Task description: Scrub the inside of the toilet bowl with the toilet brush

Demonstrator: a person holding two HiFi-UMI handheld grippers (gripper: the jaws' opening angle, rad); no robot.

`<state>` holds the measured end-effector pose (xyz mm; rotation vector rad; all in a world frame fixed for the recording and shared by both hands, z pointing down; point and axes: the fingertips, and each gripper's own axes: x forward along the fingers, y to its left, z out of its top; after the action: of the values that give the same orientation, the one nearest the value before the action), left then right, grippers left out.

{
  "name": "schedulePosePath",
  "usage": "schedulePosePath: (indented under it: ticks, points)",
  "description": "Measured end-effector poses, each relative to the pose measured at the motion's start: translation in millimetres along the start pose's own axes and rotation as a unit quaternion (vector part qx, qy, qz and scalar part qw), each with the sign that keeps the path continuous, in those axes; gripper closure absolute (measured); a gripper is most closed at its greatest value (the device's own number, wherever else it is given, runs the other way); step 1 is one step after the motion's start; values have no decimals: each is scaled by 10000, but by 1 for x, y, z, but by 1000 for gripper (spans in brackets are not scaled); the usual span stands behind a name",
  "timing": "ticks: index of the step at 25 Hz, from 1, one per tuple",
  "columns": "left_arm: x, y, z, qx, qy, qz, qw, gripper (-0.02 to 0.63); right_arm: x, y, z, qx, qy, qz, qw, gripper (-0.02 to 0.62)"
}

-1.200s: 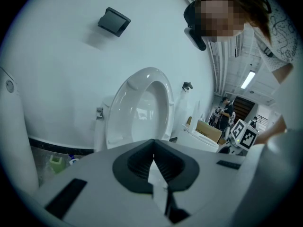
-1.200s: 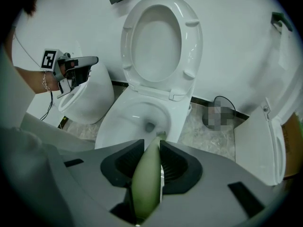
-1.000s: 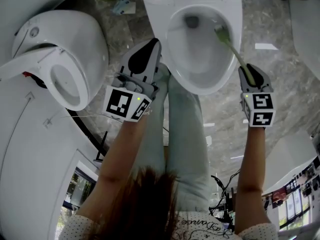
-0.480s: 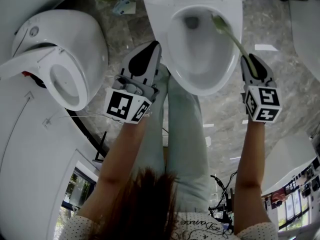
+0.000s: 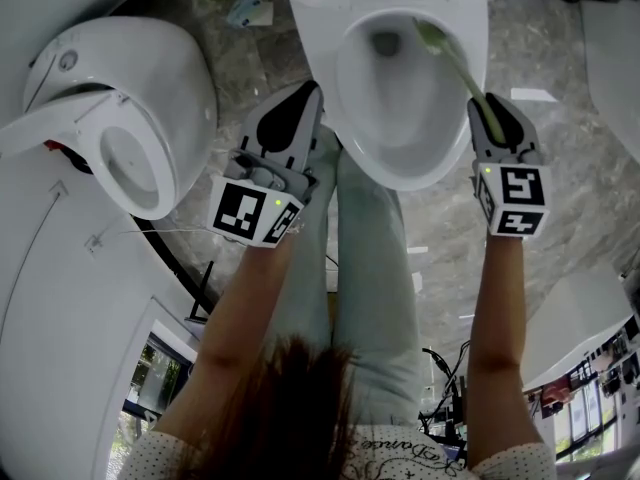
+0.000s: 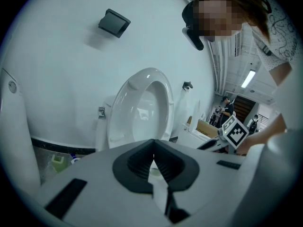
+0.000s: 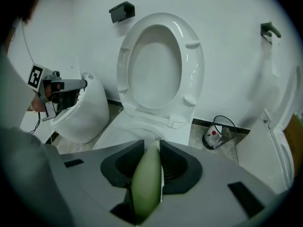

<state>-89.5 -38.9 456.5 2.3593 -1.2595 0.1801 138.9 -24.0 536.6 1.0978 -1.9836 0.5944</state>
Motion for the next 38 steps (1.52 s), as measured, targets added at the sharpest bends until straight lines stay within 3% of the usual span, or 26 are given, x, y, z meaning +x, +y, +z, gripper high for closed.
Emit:
schedulePosePath:
  ticks: [15, 30, 38]
  points:
    - [-3, 1, -2, -34, 16, 27, 10000, 603, 17, 31, 17, 91, -255, 448, 9986, 482]
    - [-5, 2, -5, -20, 50, 23, 10000, 604, 20, 88, 18, -456, -315, 1207, 9911, 482]
    - [-4, -2, -7, -22, 63, -5, 10000, 604, 18, 96, 15, -539, -337, 1337, 9890, 482]
